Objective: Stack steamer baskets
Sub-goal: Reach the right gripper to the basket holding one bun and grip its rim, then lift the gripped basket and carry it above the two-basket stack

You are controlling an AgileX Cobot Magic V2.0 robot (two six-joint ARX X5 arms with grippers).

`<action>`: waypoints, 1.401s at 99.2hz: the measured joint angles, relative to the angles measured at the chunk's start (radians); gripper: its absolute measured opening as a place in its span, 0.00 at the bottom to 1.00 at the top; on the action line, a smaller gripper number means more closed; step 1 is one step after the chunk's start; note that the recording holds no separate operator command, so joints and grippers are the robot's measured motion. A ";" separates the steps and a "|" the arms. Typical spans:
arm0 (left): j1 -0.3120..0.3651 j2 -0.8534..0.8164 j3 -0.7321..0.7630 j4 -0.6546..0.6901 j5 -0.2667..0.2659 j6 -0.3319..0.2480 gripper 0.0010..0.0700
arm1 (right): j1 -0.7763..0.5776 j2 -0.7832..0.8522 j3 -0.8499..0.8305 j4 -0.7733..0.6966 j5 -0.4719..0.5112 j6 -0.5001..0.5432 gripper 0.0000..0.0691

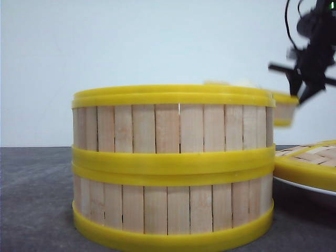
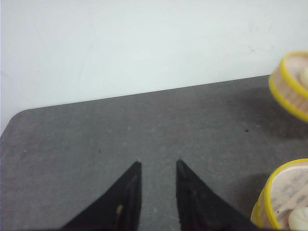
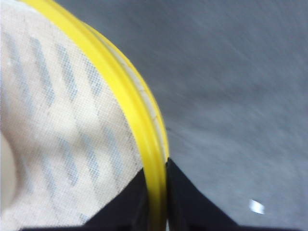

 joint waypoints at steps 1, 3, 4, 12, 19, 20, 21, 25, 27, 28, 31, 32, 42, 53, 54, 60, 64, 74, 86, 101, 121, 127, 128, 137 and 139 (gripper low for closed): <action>0.000 0.000 0.000 0.002 0.000 0.000 0.15 | 0.002 0.000 0.013 -0.010 -0.003 0.000 0.03; 0.000 0.000 0.000 0.005 0.000 0.000 0.15 | 0.007 0.000 0.037 -0.032 -0.006 0.000 0.03; 0.000 0.000 0.000 0.007 0.000 0.000 0.15 | 0.010 0.000 0.049 -0.045 -0.005 0.000 0.03; 0.000 0.000 0.000 0.018 0.001 0.000 0.15 | 0.038 0.000 0.139 -0.151 -0.003 -0.018 0.03; 0.000 0.000 0.000 0.039 0.005 0.000 0.15 | 0.073 0.000 0.205 -0.256 -0.002 -0.057 0.03; 0.000 0.000 0.000 0.042 0.005 0.000 0.15 | 0.075 0.000 0.209 -0.263 -0.001 -0.059 0.03; 0.000 0.000 0.000 0.046 0.006 0.000 0.15 | 0.080 0.000 0.216 -0.277 0.000 -0.065 0.03; 0.000 0.000 0.000 0.056 0.010 0.000 0.15 | 0.104 -0.002 0.241 -0.334 0.008 -0.092 0.03; 0.000 0.000 0.000 0.060 0.011 0.000 0.15 | 0.114 -0.002 0.248 -0.357 0.011 -0.105 0.03; 0.000 0.000 0.000 0.063 0.013 0.000 0.15 | 0.118 -0.003 0.251 -0.370 0.011 -0.109 0.03; 0.000 0.000 0.000 0.066 0.017 0.000 0.15 | 0.131 -0.003 0.259 -0.407 0.012 -0.127 0.03; 0.000 0.000 0.000 0.068 0.023 0.000 0.15 | 0.135 -0.003 0.262 -0.419 0.012 -0.131 0.03; 0.000 0.000 0.000 0.086 0.042 0.000 0.15 | 0.182 -0.003 0.262 -0.433 -0.001 -0.180 0.03; 0.000 0.000 0.000 0.098 0.090 0.002 0.15 | 0.220 -0.008 0.262 -0.433 -0.041 -0.188 0.03; 0.000 0.000 0.000 0.098 0.092 0.002 0.15 | 0.224 -0.009 0.262 -0.433 -0.043 -0.188 0.03; 0.000 0.000 0.000 0.098 0.107 0.003 0.15 | 0.253 -0.021 0.262 -0.433 -0.043 -0.194 0.03; 0.000 0.000 0.000 0.097 0.110 0.003 0.15 | 0.269 -0.034 0.262 -0.434 -0.037 -0.196 0.03; 0.000 0.000 0.000 0.097 0.116 0.003 0.15 | 0.314 -0.080 0.250 -0.434 -0.018 -0.198 0.03; 0.000 0.000 0.000 0.091 0.117 0.003 0.15 | 0.379 -0.176 0.164 -0.434 0.027 -0.210 0.03; 0.000 0.000 0.000 0.068 0.117 0.003 0.15 | 0.452 -0.305 -0.011 -0.434 0.095 -0.225 0.03; 0.000 0.000 0.000 0.049 0.117 0.003 0.15 | 0.514 -0.378 -0.181 -0.435 0.120 -0.233 0.03; 0.000 0.000 0.000 0.041 0.118 0.002 0.15 | 0.526 -0.378 -0.218 -0.435 0.122 -0.233 0.03; 0.000 0.000 0.000 0.040 0.118 0.002 0.15 | 0.529 -0.377 -0.224 -0.435 0.122 -0.233 0.03; 0.000 0.000 0.000 0.034 0.117 0.000 0.15 | 0.548 -0.376 -0.268 -0.435 0.131 -0.233 0.03; 0.000 0.000 0.000 0.032 0.117 0.000 0.15 | 0.553 -0.376 -0.275 -0.435 0.134 -0.233 0.03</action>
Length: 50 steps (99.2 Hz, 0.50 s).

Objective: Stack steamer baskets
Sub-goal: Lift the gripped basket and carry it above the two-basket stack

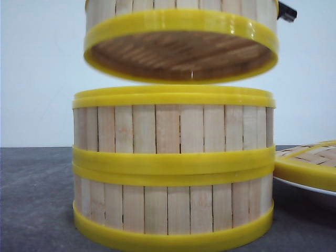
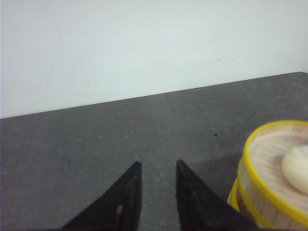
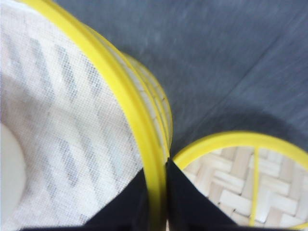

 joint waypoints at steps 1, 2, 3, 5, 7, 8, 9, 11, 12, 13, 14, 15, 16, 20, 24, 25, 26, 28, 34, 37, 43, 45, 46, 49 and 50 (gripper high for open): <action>0.000 0.000 0.000 -0.001 0.000 0.000 0.15 | 0.003 0.000 -0.003 0.000 0.002 0.000 0.03; 0.000 0.000 0.000 -0.003 0.000 0.000 0.15 | 0.005 0.000 -0.005 0.000 0.005 0.000 0.03; 0.000 0.000 0.000 -0.004 0.000 0.000 0.15 | 0.008 0.000 -0.007 0.000 0.009 0.000 0.03; 0.000 0.000 0.000 -0.008 0.000 0.000 0.15 | 0.014 0.000 -0.011 0.000 0.023 0.000 0.03; 0.000 0.000 0.000 -0.011 0.000 0.000 0.15 | 0.019 0.000 -0.013 0.000 0.034 -0.001 0.03; 0.000 0.000 0.000 -0.013 0.000 0.000 0.15 | 0.022 0.000 -0.014 0.000 0.040 -0.001 0.03; 0.000 0.000 0.000 -0.015 0.000 0.000 0.15 | 0.024 0.000 -0.014 0.000 0.047 -0.001 0.03; 0.000 0.000 0.000 -0.019 0.000 0.000 0.15 | 0.028 0.000 -0.014 0.000 0.060 -0.002 0.03; 0.000 0.000 0.000 -0.021 0.000 0.000 0.15 | 0.030 0.000 -0.014 0.000 0.066 -0.003 0.03; 0.000 0.000 0.000 -0.022 0.000 0.000 0.15 | 0.031 0.000 -0.014 0.000 0.070 -0.002 0.03; 0.000 0.000 0.000 -0.023 0.000 0.000 0.15 | 0.033 0.000 -0.014 0.000 0.074 -0.003 0.03; 0.000 0.000 0.000 -0.025 0.000 0.000 0.15 | 0.034 0.000 -0.014 0.000 0.075 -0.003 0.03; 0.000 0.000 0.000 -0.026 0.000 0.000 0.15 | 0.036 0.000 -0.014 0.000 0.076 -0.003 0.03; 0.000 0.000 0.000 -0.027 0.000 -0.001 0.15 | 0.039 0.000 -0.014 0.001 0.069 -0.004 0.03; 0.000 0.000 0.000 -0.028 0.000 -0.001 0.15 | 0.042 0.000 -0.014 0.008 0.048 -0.006 0.03; 0.000 0.000 0.000 -0.028 0.000 -0.001 0.15 | 0.042 0.000 -0.014 0.009 0.043 -0.006 0.03; 0.000 0.000 0.000 -0.028 0.000 -0.001 0.15 | 0.043 0.000 -0.014 0.010 0.038 -0.006 0.03; 0.000 0.000 0.000 -0.029 0.000 -0.001 0.15 | 0.043 0.000 -0.014 0.012 0.028 -0.006 0.03; 0.000 0.000 0.000 -0.029 0.000 -0.001 0.15 | 0.043 0.001 -0.014 0.013 0.018 -0.006 0.03; 0.000 0.000 0.000 -0.029 0.000 -0.001 0.15 | 0.043 0.001 -0.014 0.013 0.018 -0.006 0.03; 0.000 0.000 0.000 -0.029 0.000 -0.001 0.15 | 0.043 0.006 -0.014 0.013 0.019 -0.007 0.03; 0.000 0.000 0.000 -0.029 0.000 -0.001 0.15 | 0.043 0.008 -0.014 0.013 0.019 -0.007 0.03; 0.000 0.000 0.000 -0.028 0.000 -0.001 0.15 | 0.043 0.010 -0.014 0.013 0.019 -0.007 0.03; 0.000 0.000 0.000 -0.029 0.000 -0.001 0.15 | 0.043 0.013 -0.014 0.013 0.019 -0.007 0.03; 0.000 0.000 0.000 -0.029 0.001 -0.001 0.15 | 0.043 0.013 -0.014 0.013 0.019 -0.007 0.03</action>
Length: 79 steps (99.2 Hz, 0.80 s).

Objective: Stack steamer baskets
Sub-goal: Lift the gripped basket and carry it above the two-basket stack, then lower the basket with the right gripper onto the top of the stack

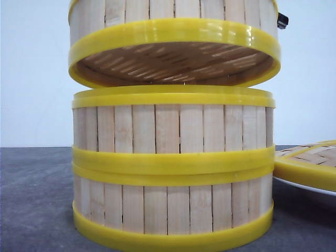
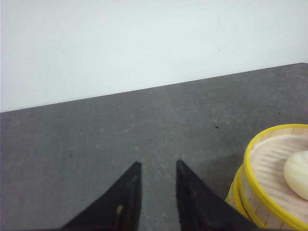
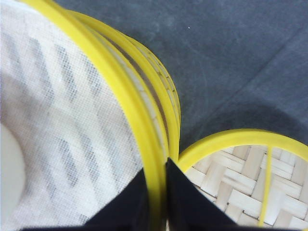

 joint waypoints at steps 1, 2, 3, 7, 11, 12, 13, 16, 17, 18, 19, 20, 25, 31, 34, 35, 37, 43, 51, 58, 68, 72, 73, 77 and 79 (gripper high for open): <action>0.000 0.000 0.000 0.000 0.000 0.000 0.15 | 0.000 0.001 0.000 0.000 0.000 0.000 0.03; 0.000 0.000 0.000 0.000 0.000 0.000 0.15 | 0.000 0.002 -0.001 0.000 0.000 0.000 0.03; 0.000 0.000 0.000 0.000 0.000 0.000 0.15 | 0.000 0.002 -0.002 0.001 0.000 0.000 0.03; 0.000 0.000 0.000 0.000 0.000 0.000 0.15 | 0.001 0.003 -0.010 0.002 0.000 0.000 0.03; 0.000 0.000 0.000 0.000 0.000 0.000 0.15 | 0.002 0.003 -0.020 0.004 -0.001 0.000 0.03; 0.000 0.000 0.000 0.000 0.000 0.000 0.15 | 0.002 0.003 -0.022 0.004 -0.001 0.000 0.03; 0.000 0.000 0.000 0.000 0.000 0.000 0.15 | 0.002 0.003 -0.024 0.004 -0.001 0.000 0.03; 0.000 0.000 0.000 0.000 0.000 0.000 0.15 | 0.002 0.003 -0.032 0.004 0.000 0.000 0.03; 0.000 0.000 0.000 0.000 0.000 0.000 0.15 | 0.002 0.003 -0.034 0.004 0.000 0.000 0.03; 0.000 0.000 0.000 0.000 0.000 0.000 0.15 | 0.002 0.003 -0.037 0.004 0.000 0.000 0.03; 0.000 0.000 0.000 0.000 0.000 0.000 0.15 | 0.002 0.003 -0.039 0.004 0.000 0.000 0.03; 0.000 0.000 0.000 0.000 0.000 0.000 0.15 | 0.002 0.003 -0.040 0.005 -0.001 0.000 0.03; 0.000 0.000 0.000 0.000 0.000 0.000 0.15 | 0.002 0.003 -0.050 0.006 -0.001 0.000 0.03; 0.000 0.000 0.000 0.000 0.000 0.000 0.15 | 0.002 0.003 -0.059 0.011 -0.007 0.000 0.03; 0.000 0.000 0.000 0.000 0.000 0.000 0.15 | 0.002 0.003 -0.064 0.019 -0.009 0.000 0.03; 0.000 0.000 0.000 0.000 0.000 0.000 0.15 | 0.002 0.003 -0.066 0.022 -0.009 0.000 0.03; 0.000 0.000 0.000 0.000 0.000 0.000 0.15 | 0.003 0.003 -0.068 0.029 -0.011 0.000 0.03; 0.000 0.000 0.000 0.000 0.000 0.000 0.15 | 0.003 0.003 -0.073 0.052 -0.013 0.000 0.03; 0.000 0.000 0.000 0.000 0.000 0.000 0.15 | 0.003 0.003 -0.075 0.076 -0.014 0.000 0.03; 0.000 0.000 0.000 0.000 0.000 0.000 0.15 | 0.004 0.003 -0.076 0.088 -0.011 -0.001 0.03; 0.000 0.000 0.000 0.000 0.000 0.000 0.15 | 0.010 0.003 -0.077 0.100 0.013 0.000 0.03; 0.000 0.000 0.000 0.000 0.000 0.000 0.15 | 0.012 0.003 -0.077 0.104 0.023 0.000 0.03; 0.000 0.000 0.000 0.000 0.000 0.000 0.15 | 0.012 0.003 -0.077 0.104 0.025 0.000 0.03; 0.000 0.000 0.000 0.000 0.000 0.000 0.15 | 0.013 0.003 -0.077 0.106 0.030 0.000 0.03; 0.000 0.000 0.000 0.000 0.000 0.000 0.15 | 0.013 0.003 -0.077 0.108 0.031 0.000 0.03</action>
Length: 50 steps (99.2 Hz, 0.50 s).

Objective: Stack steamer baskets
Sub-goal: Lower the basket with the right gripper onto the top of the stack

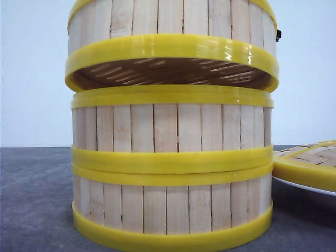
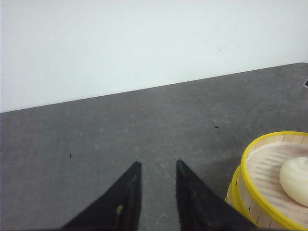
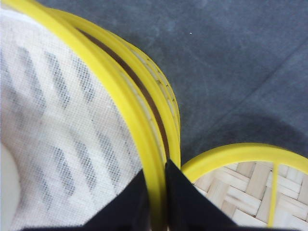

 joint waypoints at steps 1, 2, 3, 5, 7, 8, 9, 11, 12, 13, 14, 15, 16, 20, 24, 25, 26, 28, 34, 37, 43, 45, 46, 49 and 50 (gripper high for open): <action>0.000 0.000 0.000 0.000 0.000 0.000 0.15 | 0.000 0.000 0.000 0.000 0.000 0.000 0.03; 0.000 0.000 0.000 0.000 0.000 0.000 0.15 | 0.000 0.000 0.000 0.002 0.000 0.000 0.03; 0.000 0.000 0.000 0.000 0.000 0.000 0.15 | 0.001 0.000 0.000 0.002 0.000 0.000 0.03; 0.000 0.000 0.000 0.000 0.000 0.000 0.15 | 0.001 0.000 0.000 0.003 0.000 0.000 0.03; 0.000 0.000 0.000 0.000 0.000 0.000 0.15 | 0.002 0.000 0.000 0.004 0.000 0.000 0.03; 0.000 0.000 0.000 0.000 0.000 0.000 0.15 | 0.003 0.000 0.000 0.004 -0.001 0.000 0.03; 0.000 0.000 0.000 0.000 0.000 0.000 0.15 | 0.003 0.000 0.000 0.004 -0.001 0.000 0.03; 0.000 0.000 0.000 0.000 0.000 0.000 0.15 | 0.004 0.000 0.000 0.005 -0.001 0.000 0.03; 0.000 0.000 0.000 0.000 0.000 0.000 0.15 | 0.005 0.000 0.000 0.006 -0.001 0.000 0.03; 0.000 0.000 0.000 0.000 0.000 0.000 0.15 | 0.005 0.000 0.000 0.007 -0.001 0.000 0.03; 0.000 0.000 0.000 0.000 0.000 0.000 0.15 | 0.006 0.000 0.000 0.008 -0.001 0.000 0.03; 0.000 0.000 0.000 0.000 0.000 0.000 0.15 | 0.006 0.000 0.000 0.009 -0.001 0.000 0.03; 0.000 0.000 0.000 0.000 0.000 0.000 0.15 | 0.007 0.000 0.000 0.010 -0.001 0.000 0.03; 0.000 0.000 0.000 0.000 0.000 0.000 0.15 | 0.010 0.000 0.000 0.011 0.000 0.000 0.03; 0.000 0.000 0.000 0.000 0.000 0.000 0.15 | 0.012 0.000 0.000 0.013 0.003 0.000 0.03; 0.000 0.000 0.000 0.001 0.000 0.000 0.15 | 0.012 0.000 0.000 0.014 0.004 0.000 0.03; 0.000 0.000 0.000 0.001 0.000 0.000 0.15 | 0.013 0.000 0.000 0.015 0.004 0.000 0.03; 0.000 0.000 0.000 0.001 0.000 0.000 0.15 | 0.014 0.000 0.000 0.017 0.004 0.000 0.03; 0.000 0.000 0.000 0.003 0.000 0.000 0.15 | 0.016 0.000 0.000 0.024 0.006 0.000 0.03; 0.000 0.000 0.000 0.004 0.000 0.000 0.15 | 0.018 0.000 0.000 0.029 0.007 -0.002 0.03; 0.000 0.000 0.000 0.004 0.000 0.000 0.15 | 0.018 0.000 0.000 0.042 0.006 -0.007 0.03; 0.000 0.000 0.000 0.004 0.000 0.000 0.15 | 0.019 0.000 0.000 0.047 0.005 -0.008 0.03; 0.000 0.000 0.000 0.004 0.000 0.000 0.15 | 0.019 0.000 -0.001 0.049 0.004 -0.009 0.03; 0.000 0.000 0.000 0.004 0.000 0.000 0.15 | 0.019 0.000 -0.002 0.061 0.002 -0.010 0.03; 0.000 0.000 0.000 0.004 0.000 0.000 0.15 | 0.020 0.000 -0.002 0.065 0.003 -0.010 0.03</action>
